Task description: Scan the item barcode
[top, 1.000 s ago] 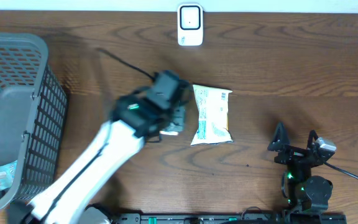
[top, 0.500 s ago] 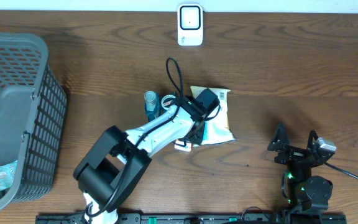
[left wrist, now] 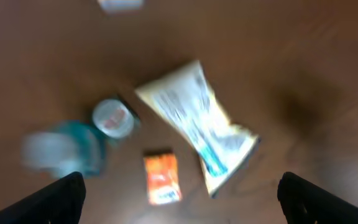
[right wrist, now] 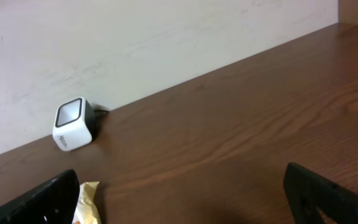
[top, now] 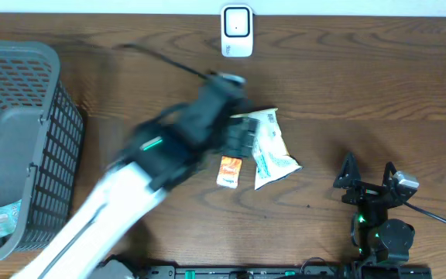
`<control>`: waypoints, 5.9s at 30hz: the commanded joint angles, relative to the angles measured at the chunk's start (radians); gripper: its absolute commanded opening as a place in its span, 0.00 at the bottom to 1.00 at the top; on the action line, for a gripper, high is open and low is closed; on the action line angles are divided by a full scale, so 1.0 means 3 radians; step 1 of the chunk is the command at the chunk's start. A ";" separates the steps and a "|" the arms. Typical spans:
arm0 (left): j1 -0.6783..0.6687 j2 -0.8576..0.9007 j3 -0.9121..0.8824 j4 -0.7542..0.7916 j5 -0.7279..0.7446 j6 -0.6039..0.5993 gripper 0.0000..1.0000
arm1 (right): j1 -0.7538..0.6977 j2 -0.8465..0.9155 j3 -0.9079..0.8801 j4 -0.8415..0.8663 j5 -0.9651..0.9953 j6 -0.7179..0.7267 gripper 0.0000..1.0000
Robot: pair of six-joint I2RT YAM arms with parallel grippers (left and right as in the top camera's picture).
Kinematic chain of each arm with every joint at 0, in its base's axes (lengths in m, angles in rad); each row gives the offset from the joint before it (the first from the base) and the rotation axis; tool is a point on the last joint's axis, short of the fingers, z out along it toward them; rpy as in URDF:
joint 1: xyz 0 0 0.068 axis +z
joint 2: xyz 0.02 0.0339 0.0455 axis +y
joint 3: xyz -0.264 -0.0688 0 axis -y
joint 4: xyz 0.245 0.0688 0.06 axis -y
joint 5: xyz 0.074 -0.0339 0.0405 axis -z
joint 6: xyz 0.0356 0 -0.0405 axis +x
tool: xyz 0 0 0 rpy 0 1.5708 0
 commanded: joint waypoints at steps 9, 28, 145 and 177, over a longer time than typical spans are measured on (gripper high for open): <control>0.2134 -0.1048 0.0005 -0.0404 -0.1232 -0.0504 0.98 | 0.0011 -0.0015 -0.0003 -0.0013 0.0008 -0.0050 0.99; 0.5009 0.0711 -0.0013 -0.1221 -0.0352 -0.1146 0.98 | 0.0011 -0.0015 -0.0003 -0.0013 0.0008 -0.0051 0.99; -0.0113 0.1904 -0.0144 0.2396 0.0989 -0.0889 0.78 | 0.0011 -0.0015 -0.0003 -0.0013 0.0008 -0.0051 0.99; 0.0586 -0.1005 0.1146 0.1534 -0.2115 0.3044 0.98 | 0.0011 -0.0015 -0.0003 -0.0013 0.0008 -0.0050 0.99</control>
